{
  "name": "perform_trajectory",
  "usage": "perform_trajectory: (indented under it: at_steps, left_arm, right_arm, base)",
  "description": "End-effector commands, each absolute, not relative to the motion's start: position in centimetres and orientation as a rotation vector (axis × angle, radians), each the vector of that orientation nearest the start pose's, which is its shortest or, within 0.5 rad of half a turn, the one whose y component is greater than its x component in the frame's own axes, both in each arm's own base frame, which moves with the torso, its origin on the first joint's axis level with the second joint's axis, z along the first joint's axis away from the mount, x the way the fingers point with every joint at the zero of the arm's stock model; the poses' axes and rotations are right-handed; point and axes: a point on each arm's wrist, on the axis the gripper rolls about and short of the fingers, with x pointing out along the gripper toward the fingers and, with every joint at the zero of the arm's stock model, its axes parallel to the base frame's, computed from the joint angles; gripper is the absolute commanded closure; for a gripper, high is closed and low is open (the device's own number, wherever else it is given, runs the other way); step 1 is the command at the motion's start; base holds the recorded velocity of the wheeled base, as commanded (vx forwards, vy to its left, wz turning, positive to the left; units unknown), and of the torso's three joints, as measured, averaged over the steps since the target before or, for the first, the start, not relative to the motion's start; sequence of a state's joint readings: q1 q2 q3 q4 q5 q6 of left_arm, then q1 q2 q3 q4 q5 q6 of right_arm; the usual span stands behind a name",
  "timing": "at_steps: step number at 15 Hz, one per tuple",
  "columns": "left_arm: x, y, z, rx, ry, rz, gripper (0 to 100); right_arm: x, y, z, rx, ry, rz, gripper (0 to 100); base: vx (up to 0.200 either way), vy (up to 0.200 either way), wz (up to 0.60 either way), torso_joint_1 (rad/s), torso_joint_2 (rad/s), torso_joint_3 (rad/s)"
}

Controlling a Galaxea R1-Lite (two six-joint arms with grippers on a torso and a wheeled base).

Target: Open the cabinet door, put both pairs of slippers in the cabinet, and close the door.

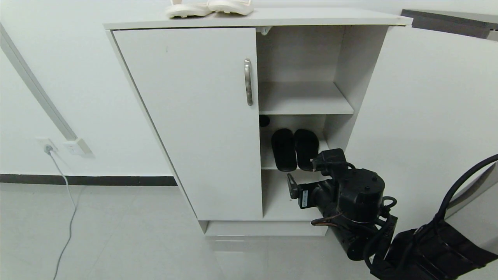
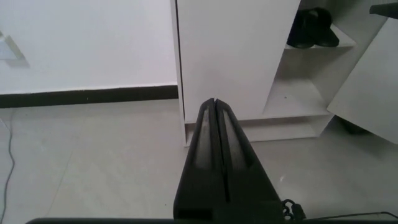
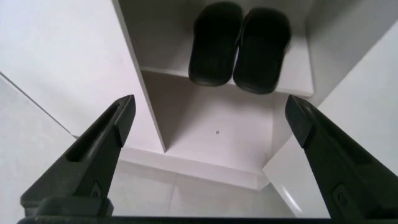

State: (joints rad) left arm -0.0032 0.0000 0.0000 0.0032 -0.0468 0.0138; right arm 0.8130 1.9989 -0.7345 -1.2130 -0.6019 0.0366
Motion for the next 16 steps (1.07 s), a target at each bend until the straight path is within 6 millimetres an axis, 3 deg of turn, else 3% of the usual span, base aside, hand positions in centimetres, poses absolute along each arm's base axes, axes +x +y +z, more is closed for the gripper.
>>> perform_trajectory:
  at_steps: [1, 7, 16]
  left_arm:
    - [-2.3, -0.1, 7.5, 0.014, 0.004, -0.049, 100]
    - [-2.3, -0.1, 7.5, 0.012, 0.004, -0.048, 100]
    - [-2.3, -0.1, 7.5, 0.012, 0.004, -0.04, 100]
  right_arm:
    - [24.7, 24.3, 12.5, 0.004, 0.042, 0.211, 0]
    - [24.3, 23.9, 12.5, 0.002, 0.042, 0.217, 0]
    - [23.9, 23.3, 11.6, -0.051, 0.034, 0.263, 0]
  base:
    - [0.0, 0.0, 0.0, -0.002, 0.0, 0.207]
    - [0.0, 0.0, 0.0, 0.001, 0.0, 0.037]
    - [0.0, 0.2, 0.0, 0.001, 0.0, 0.003]
